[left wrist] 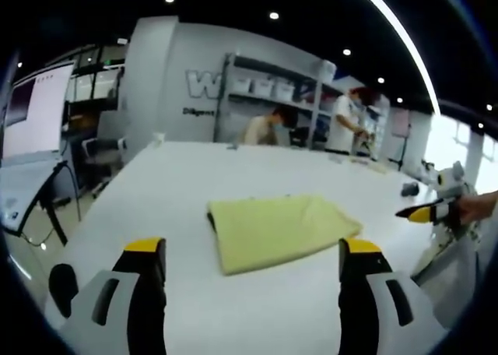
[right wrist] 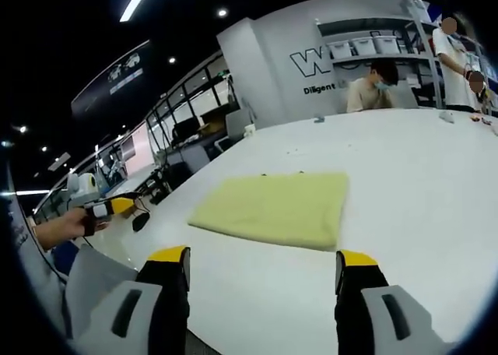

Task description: Fold the garment on the visible template until the final outline fits inside the template.

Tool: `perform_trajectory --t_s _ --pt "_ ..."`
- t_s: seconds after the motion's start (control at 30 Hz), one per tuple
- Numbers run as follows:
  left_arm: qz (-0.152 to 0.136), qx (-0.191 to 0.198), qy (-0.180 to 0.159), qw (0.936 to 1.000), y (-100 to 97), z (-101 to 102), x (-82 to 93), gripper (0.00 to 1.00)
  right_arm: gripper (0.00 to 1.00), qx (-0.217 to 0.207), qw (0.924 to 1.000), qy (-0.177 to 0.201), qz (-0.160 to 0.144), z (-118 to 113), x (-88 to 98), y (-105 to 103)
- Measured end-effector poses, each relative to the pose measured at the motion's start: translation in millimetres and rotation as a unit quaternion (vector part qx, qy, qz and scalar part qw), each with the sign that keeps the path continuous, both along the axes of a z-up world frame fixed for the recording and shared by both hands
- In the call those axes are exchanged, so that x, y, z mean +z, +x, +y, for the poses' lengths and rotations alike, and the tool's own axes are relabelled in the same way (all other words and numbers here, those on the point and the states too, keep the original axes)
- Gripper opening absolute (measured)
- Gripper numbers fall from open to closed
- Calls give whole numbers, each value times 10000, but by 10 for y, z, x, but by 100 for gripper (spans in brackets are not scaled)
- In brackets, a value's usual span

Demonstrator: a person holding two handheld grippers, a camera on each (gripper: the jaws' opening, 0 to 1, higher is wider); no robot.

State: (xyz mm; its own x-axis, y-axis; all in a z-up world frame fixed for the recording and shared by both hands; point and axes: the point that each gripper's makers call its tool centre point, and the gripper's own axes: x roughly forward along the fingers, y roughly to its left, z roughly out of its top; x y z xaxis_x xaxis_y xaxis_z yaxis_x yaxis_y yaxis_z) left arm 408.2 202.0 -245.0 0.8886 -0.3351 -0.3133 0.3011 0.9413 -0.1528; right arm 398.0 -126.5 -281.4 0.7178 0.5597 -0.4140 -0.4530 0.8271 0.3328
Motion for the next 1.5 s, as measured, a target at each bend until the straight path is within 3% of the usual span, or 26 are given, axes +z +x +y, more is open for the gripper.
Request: perform_trajectory --t_s 0.33,1.03,1.3,1.5 --pt "-20 -28 23 10000 26 -16 35 86 73 -27 9999 59 -88 24 94 -17" --pt "27 -97 -21 9999 48 -39 -7 86 73 -142 9998 66 -95 -55 70 -42" --pt "65 -102 -38 9999 45 -65 -29 87 79 -368 9992 18 -144 -189 43 -14" --pt "109 -167 -38 9998 41 -109 -39 87 77 -349 9993 91 -113 -152 56 -35"
